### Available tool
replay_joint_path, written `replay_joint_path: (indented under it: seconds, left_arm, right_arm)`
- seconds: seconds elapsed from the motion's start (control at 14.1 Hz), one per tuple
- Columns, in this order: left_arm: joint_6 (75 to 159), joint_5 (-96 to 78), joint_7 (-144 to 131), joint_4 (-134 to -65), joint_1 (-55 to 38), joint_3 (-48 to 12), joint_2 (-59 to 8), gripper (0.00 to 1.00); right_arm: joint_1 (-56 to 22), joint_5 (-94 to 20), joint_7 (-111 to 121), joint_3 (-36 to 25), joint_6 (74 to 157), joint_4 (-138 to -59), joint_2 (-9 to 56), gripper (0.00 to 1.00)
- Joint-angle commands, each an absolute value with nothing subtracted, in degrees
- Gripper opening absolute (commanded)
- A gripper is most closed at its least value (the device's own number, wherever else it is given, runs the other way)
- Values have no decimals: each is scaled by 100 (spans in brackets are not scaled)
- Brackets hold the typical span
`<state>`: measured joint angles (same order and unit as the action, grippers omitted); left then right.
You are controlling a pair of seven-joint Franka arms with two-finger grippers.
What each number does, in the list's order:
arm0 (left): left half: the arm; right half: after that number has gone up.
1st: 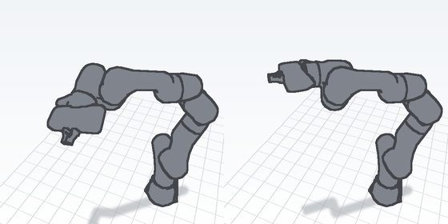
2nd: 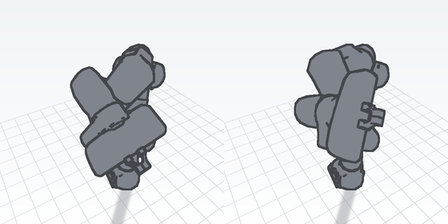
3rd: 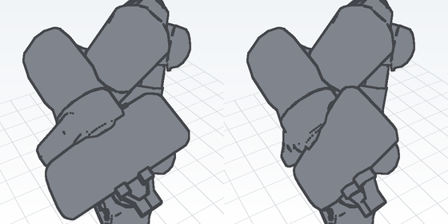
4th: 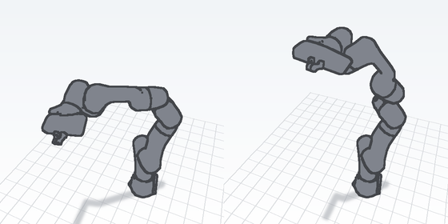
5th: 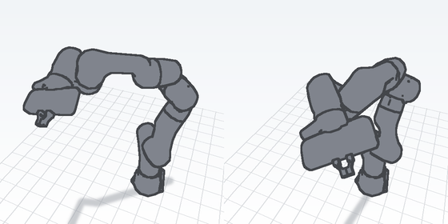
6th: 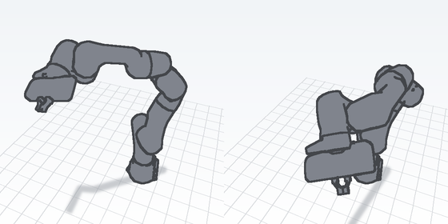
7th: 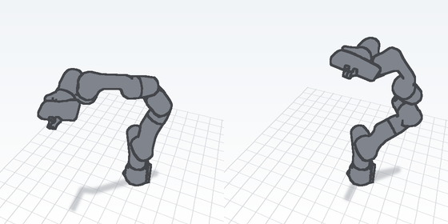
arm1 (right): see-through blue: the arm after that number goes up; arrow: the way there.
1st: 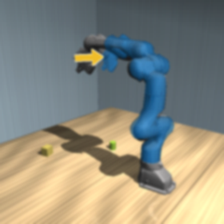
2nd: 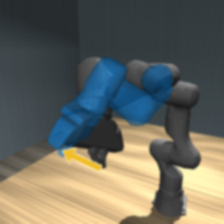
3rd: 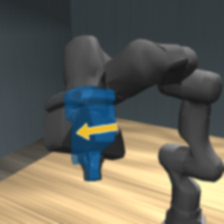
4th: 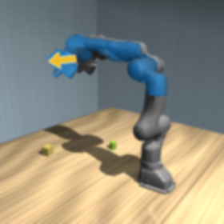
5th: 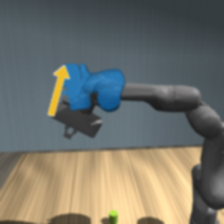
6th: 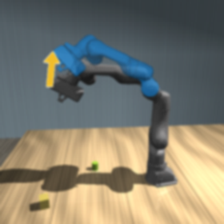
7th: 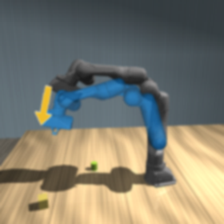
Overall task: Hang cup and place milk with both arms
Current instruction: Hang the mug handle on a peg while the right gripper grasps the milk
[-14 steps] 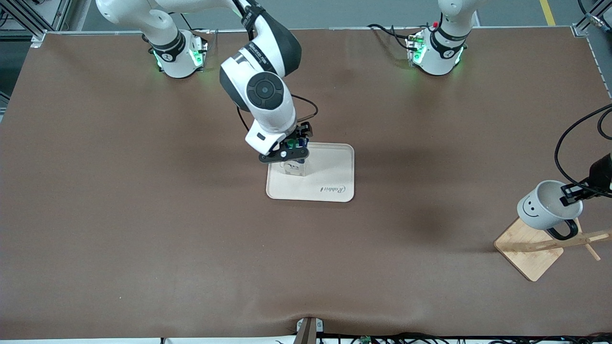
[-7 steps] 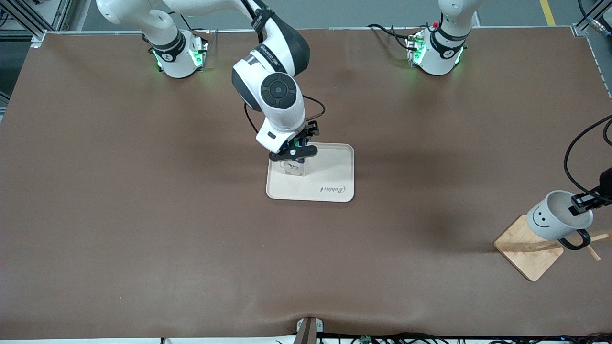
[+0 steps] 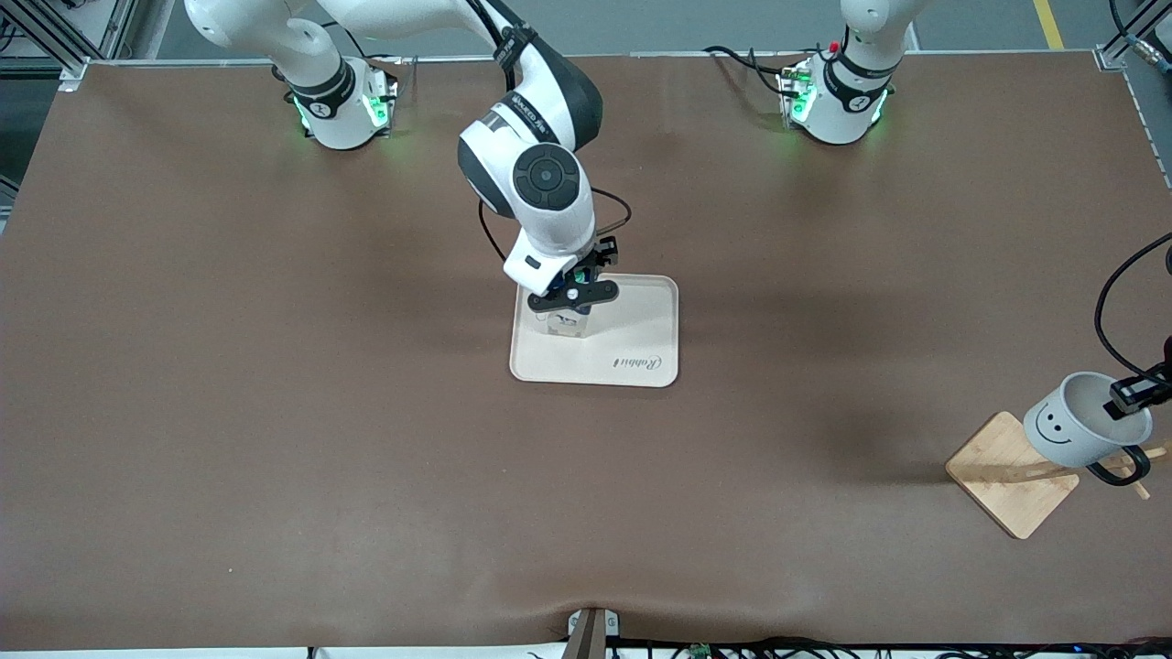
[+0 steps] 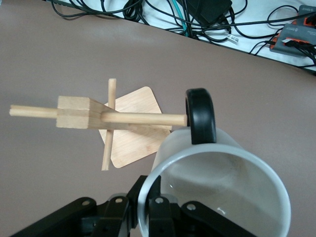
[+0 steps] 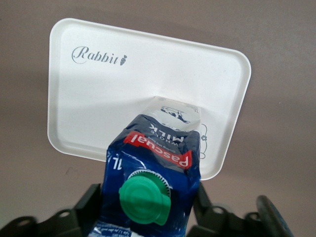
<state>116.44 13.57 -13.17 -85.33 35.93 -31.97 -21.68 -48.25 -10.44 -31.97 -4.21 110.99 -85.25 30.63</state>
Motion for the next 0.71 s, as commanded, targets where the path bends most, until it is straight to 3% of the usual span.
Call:
replay_joint_path:
  seconds: [0.0, 0.21, 0.57, 0.64]
  left_arm:
    - [11654, 1161, -1309, -8411, 3683, -3234, -2215, 0]
    - [11654, 906, -1336, -8437, 3849, -3234, -2224, 0]
    - [11628, 905, -1327, -8499, 3920, -3226, -2329, 0]
    - [11628, 905, -1318, -8499, 3929, -3226, -2390, 6]
  right_arm:
    - [-4904, -774, -3190, -492, 11083, -8464, 3129, 37]
    - [-4904, -773, -3252, -492, 11074, -8438, 3120, 2]
    - [-4633, -1370, -3252, -510, 10672, -8009, 3067, 1]
    - [-4510, -1441, -3252, -501, 10461, -7833, 3085, 1]
